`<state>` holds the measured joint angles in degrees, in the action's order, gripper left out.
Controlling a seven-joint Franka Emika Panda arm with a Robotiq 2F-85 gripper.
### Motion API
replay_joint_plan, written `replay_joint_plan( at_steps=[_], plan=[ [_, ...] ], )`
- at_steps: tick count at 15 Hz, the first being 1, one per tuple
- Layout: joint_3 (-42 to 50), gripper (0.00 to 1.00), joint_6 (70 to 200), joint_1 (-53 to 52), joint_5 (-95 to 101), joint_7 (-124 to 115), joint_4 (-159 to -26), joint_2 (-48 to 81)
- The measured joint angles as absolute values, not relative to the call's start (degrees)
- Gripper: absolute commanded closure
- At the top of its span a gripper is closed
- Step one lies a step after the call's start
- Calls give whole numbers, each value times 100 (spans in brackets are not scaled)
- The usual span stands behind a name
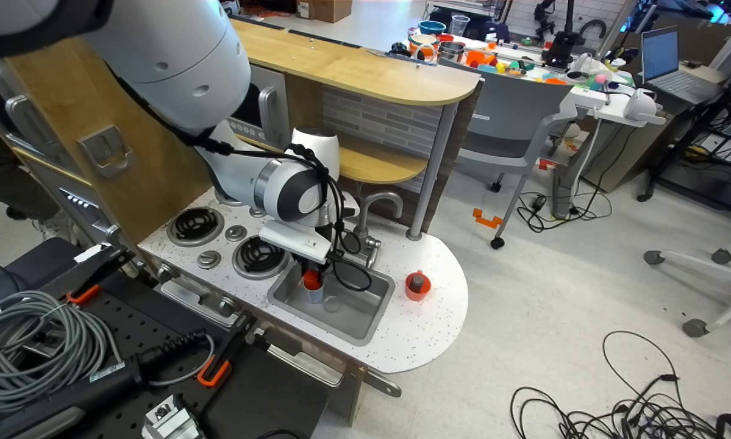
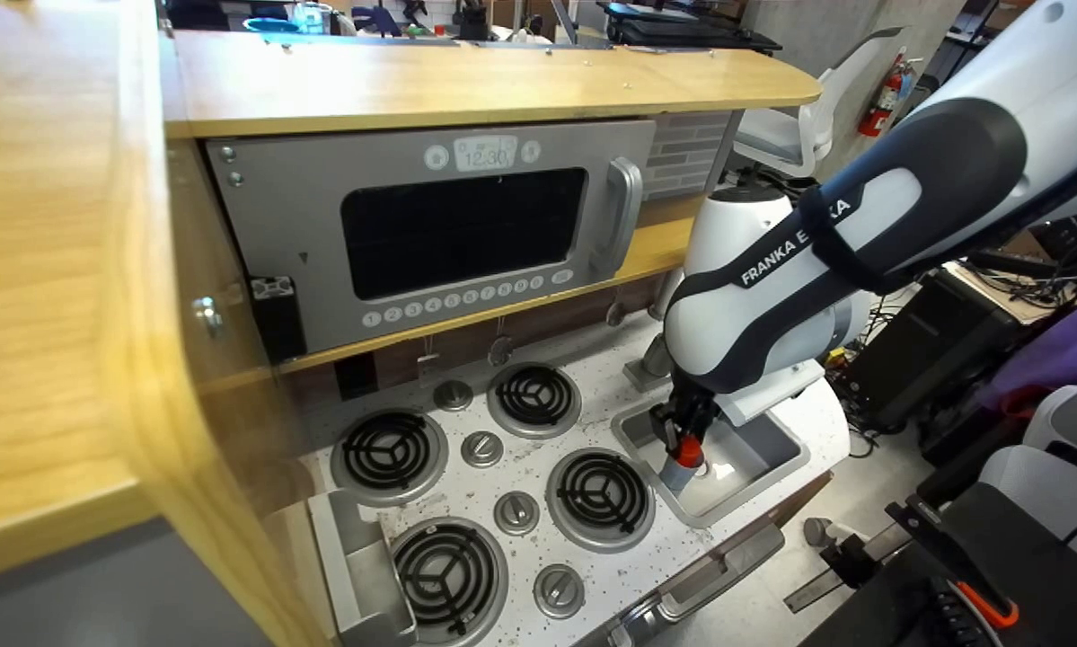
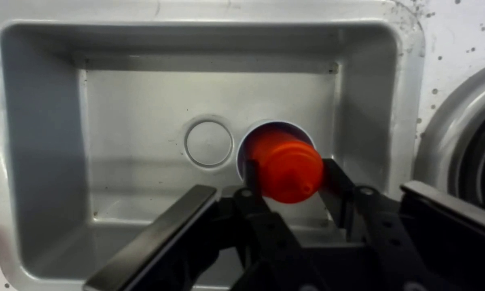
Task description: Remove the red sauce bottle from the blue cup and put it in the sink, place the sauce bottle back in the blue cup
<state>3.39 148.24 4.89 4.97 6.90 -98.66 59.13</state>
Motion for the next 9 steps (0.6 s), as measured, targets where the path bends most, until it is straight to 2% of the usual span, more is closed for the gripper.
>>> replay_joint_plan(
  at_steps=[6, 9],
  plan=[
    [357, 86, 14824, 503, 497, 610, -9932, 5830],
    [356, 86, 14825, 503, 473, 510, -10370, 5508]
  ],
)
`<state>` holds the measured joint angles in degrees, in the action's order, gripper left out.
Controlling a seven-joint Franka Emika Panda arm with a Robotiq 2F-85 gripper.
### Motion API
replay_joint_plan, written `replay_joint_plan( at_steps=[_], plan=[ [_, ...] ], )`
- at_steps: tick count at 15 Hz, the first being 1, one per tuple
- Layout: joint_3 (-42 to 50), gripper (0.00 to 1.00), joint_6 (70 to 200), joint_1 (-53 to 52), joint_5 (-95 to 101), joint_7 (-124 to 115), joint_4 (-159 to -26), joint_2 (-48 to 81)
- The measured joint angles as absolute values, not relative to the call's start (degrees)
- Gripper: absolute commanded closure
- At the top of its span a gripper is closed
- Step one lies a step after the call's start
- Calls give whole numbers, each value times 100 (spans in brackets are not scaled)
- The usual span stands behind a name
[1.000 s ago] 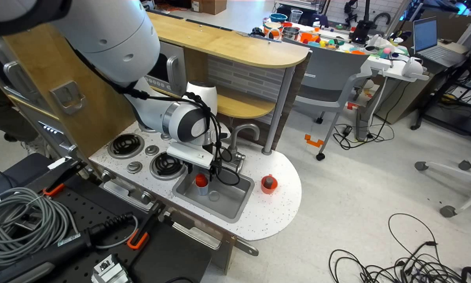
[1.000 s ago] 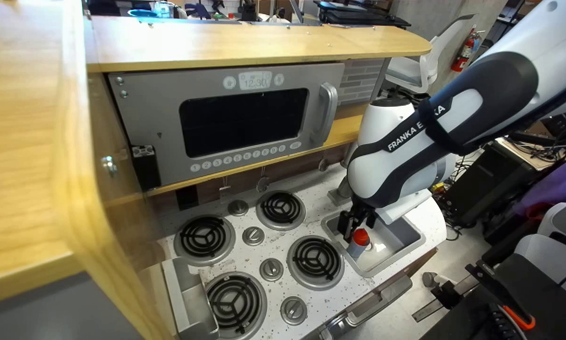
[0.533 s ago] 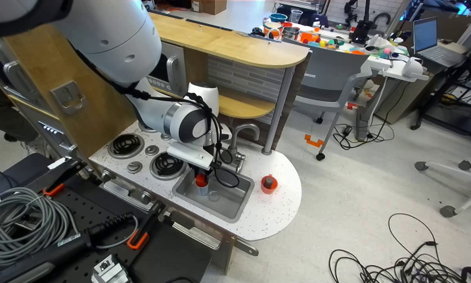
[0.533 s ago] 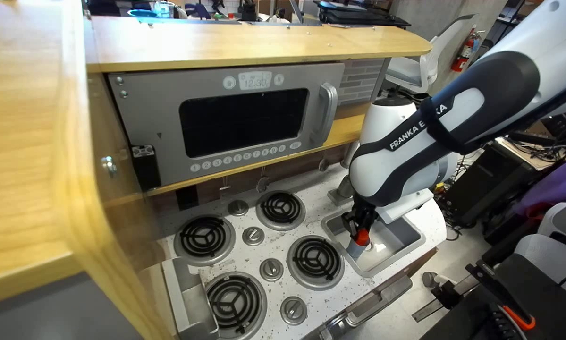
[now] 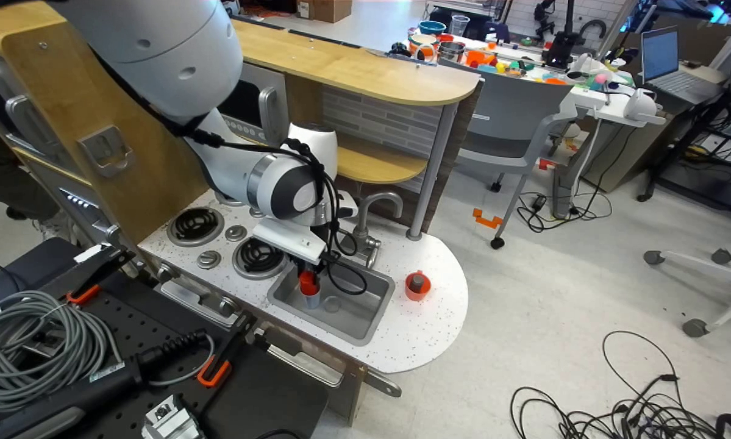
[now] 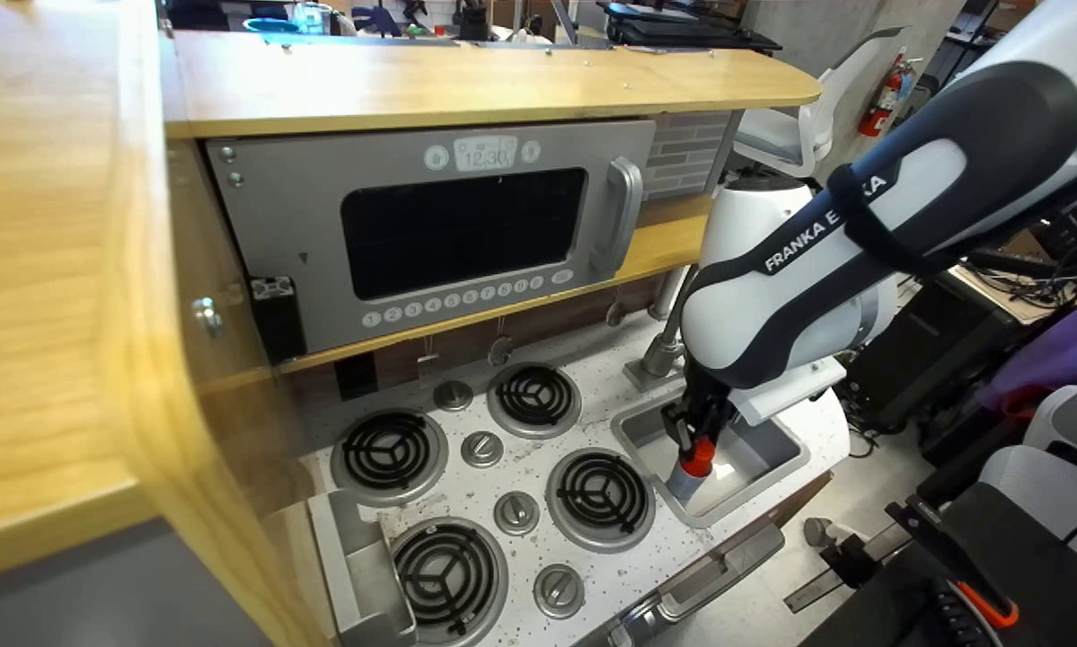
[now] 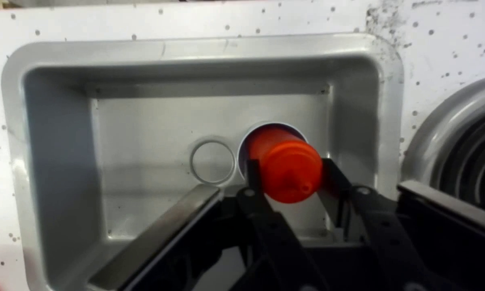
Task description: Remove the red sauce bottle from the blue cup and put it in the sink, place the sauce bottle back in the blue cup
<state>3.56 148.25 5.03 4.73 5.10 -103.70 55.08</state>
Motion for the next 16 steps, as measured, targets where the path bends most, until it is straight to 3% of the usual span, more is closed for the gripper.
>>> replay_joint_plan(
  at_steps=[10, 16],
  plan=[
    [744, 86, 15049, 515, 202, -119, -12239, 3324],
    [839, 86, 15465, 988, 5, -54, -12368, 3170]
  ],
)
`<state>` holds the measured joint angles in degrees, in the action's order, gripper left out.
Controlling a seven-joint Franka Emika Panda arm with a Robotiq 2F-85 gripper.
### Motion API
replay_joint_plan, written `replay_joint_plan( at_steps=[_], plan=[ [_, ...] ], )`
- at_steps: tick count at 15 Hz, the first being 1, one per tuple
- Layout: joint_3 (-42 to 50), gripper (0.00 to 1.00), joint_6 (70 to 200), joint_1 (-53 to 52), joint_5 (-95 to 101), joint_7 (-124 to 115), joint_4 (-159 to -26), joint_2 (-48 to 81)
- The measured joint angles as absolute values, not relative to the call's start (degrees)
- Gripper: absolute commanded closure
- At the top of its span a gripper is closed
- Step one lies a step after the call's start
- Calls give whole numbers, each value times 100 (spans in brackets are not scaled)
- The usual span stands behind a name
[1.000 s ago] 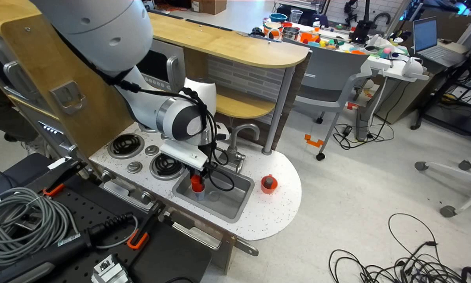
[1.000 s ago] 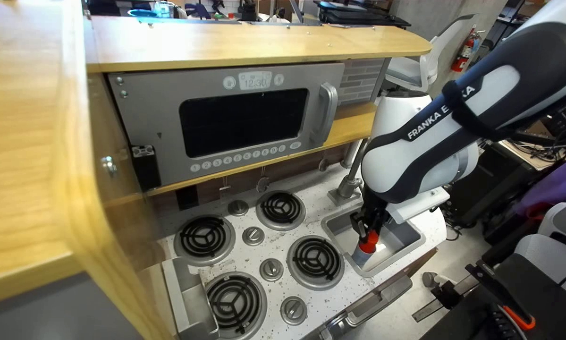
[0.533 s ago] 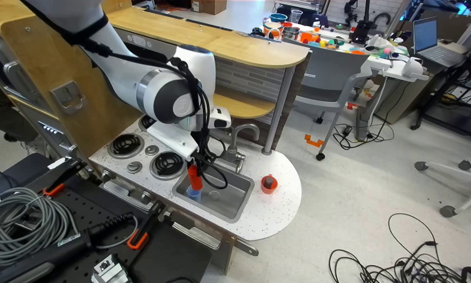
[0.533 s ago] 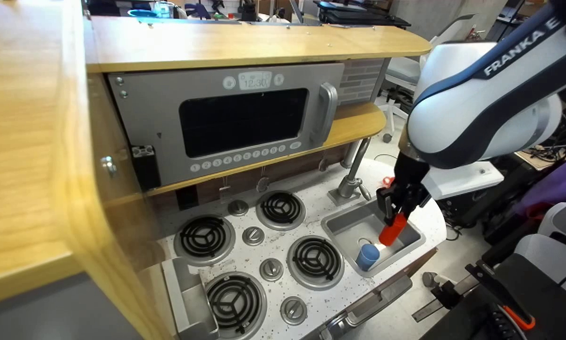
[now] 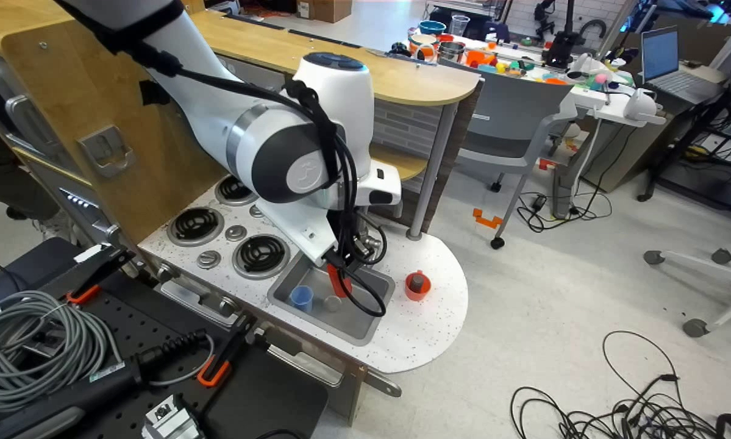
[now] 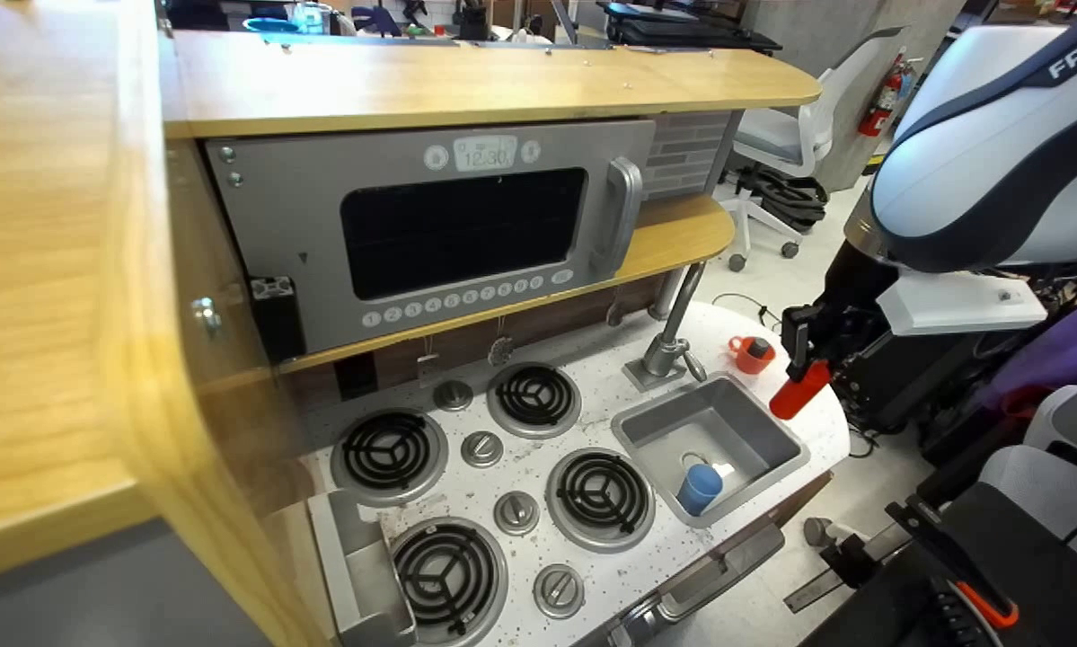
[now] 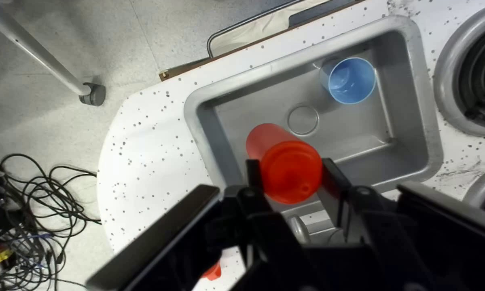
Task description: Remove the red sauce bottle from the blue cup and put it in the sink, place the sauce bottle back in the blue cup
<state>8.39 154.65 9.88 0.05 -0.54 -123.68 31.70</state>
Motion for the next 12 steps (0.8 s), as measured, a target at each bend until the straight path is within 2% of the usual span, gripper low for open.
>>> replay_joint_plan(
  at_steps=[5, 12],
  plan=[
    [534, 86, 15725, 1332, -533, -33, -11993, 3960],
    [418, 86, 15641, 1566, -665, -44, -10578, 5220]
  ],
)
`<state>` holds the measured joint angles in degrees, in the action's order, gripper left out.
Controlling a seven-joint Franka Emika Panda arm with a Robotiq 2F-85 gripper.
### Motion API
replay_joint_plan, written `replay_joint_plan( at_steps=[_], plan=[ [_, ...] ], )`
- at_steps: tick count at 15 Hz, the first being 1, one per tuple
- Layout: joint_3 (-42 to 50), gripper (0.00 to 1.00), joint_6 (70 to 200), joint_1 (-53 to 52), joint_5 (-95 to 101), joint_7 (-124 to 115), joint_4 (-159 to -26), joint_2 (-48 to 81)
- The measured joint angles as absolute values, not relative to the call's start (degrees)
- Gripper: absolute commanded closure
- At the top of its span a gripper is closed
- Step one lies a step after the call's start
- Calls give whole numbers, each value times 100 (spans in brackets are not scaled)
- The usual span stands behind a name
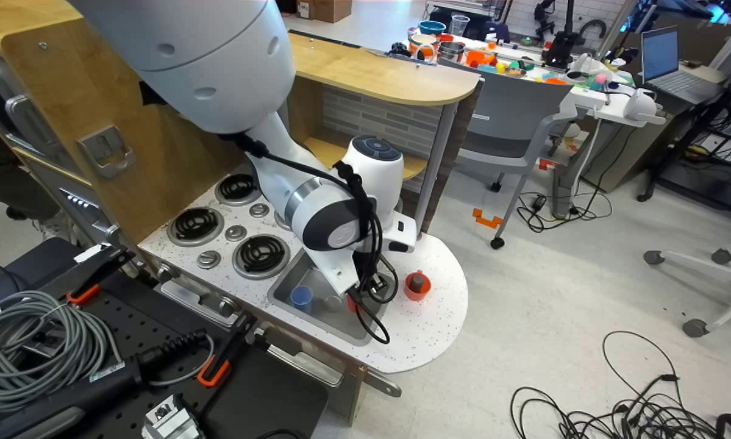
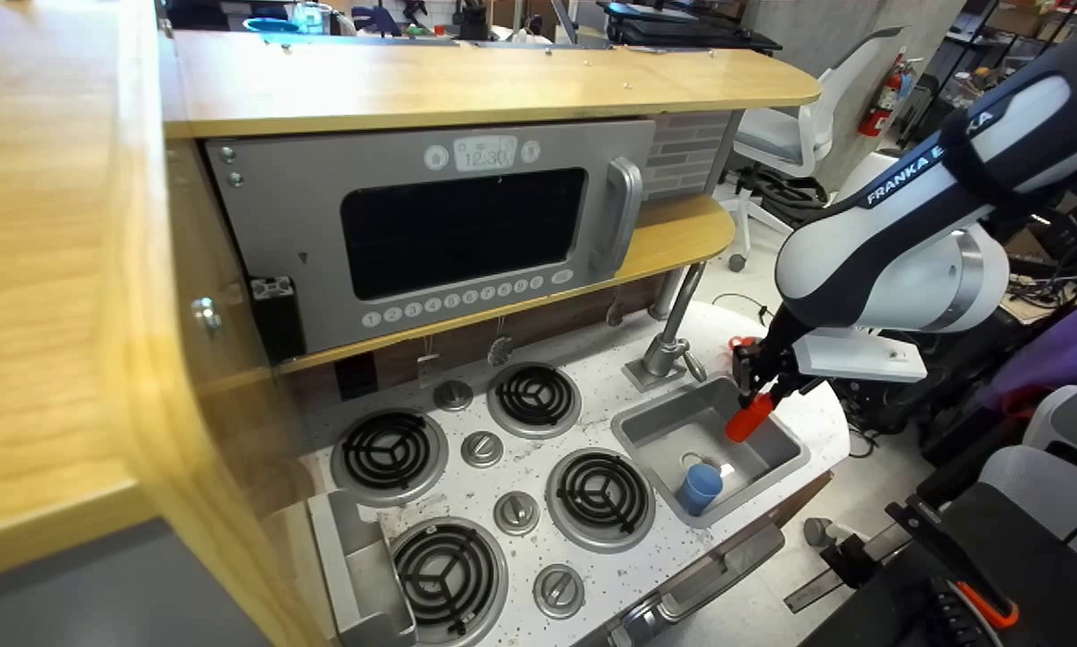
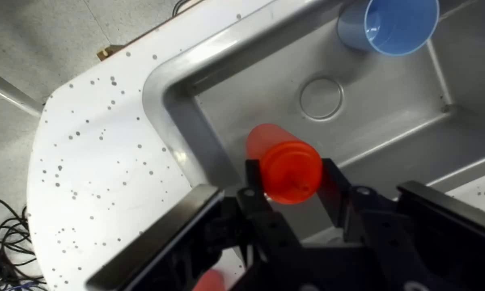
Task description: Remove the red sauce bottle from the blue cup and put it in the sink, place the sauce bottle back in the blue cup
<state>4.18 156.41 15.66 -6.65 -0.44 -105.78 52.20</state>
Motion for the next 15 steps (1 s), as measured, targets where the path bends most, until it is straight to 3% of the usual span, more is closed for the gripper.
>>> replay_joint_plan(
  at_steps=[10, 11, 12, 15],
  plan=[
    [130, 86, 14655, 1657, -674, -41, -9089, 6278],
    [130, 36, 14588, 1654, -674, -41, -9013, 6303],
    [130, 34, 14541, 1649, -674, -41, -8953, 6332],
    [129, 14, 14518, 1603, -674, -39, -8905, 6393]
  ],
)
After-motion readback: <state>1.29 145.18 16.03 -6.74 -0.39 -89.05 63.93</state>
